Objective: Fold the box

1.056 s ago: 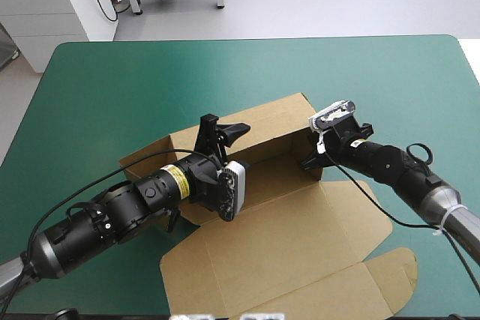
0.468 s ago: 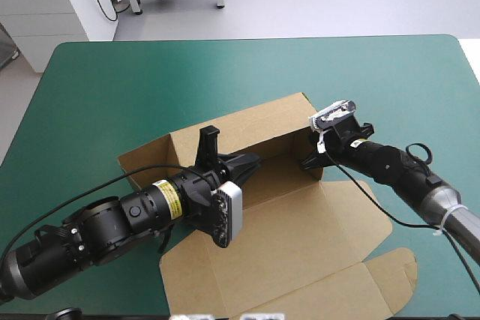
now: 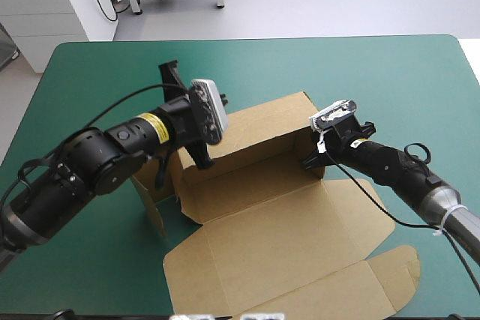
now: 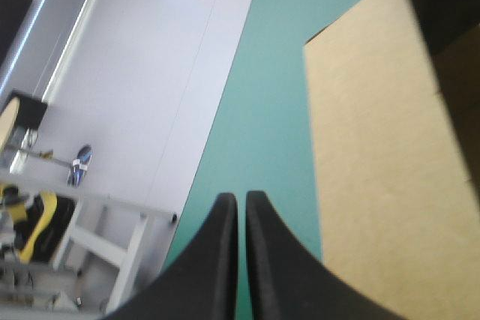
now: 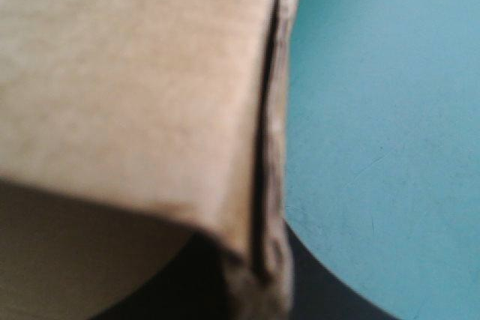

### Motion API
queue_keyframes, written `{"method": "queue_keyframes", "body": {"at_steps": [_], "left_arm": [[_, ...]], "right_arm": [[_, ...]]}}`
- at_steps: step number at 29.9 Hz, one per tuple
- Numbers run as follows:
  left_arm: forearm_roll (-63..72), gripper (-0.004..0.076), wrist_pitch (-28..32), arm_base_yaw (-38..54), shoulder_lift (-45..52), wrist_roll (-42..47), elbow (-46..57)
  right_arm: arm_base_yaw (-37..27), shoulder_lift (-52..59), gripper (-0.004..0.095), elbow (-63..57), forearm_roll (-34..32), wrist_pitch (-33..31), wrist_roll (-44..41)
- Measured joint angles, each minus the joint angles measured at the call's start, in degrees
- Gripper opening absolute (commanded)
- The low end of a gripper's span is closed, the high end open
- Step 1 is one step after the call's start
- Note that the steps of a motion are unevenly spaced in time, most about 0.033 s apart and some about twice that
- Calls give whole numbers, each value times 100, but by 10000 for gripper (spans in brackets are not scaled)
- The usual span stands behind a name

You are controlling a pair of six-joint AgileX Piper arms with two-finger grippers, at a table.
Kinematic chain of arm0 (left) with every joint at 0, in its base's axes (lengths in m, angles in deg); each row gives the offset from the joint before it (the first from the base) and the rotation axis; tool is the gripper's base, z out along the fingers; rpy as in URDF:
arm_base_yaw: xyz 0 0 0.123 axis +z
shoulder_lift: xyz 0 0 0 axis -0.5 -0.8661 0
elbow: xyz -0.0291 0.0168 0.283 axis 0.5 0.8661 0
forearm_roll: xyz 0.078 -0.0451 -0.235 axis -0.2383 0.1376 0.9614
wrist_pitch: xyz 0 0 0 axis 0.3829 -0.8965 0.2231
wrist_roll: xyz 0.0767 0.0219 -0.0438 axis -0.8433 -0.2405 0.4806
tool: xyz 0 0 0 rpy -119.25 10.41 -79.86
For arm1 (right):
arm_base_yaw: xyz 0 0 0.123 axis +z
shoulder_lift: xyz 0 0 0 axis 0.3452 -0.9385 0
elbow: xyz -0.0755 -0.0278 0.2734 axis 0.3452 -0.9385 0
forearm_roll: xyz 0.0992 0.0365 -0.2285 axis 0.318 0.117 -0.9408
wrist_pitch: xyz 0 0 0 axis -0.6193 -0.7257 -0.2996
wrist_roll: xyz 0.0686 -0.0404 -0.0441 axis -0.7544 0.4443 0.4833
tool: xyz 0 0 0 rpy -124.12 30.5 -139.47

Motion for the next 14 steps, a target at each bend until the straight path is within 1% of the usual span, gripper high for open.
{"method": "queue_keyframes", "body": {"at_steps": [2, 6, 10, 14], "left_arm": [[0, 16, -56, 403, -28, 340, -61], [5, 16, -412, 1353, -32, 1154, -145], [5, 16, -868, 2270, -32, 2047, -145], [5, 16, -1129, 2942, -32, 2945, -145]], "right_arm": [[0, 0, -14, 0, 0, 0, 0], [-50, 0, -14, 0, 0, -15, -29], [-300, 0, -15, 0, 0, -135, -71], [-604, 47, -15, 0, 5, -344, -88]]}}
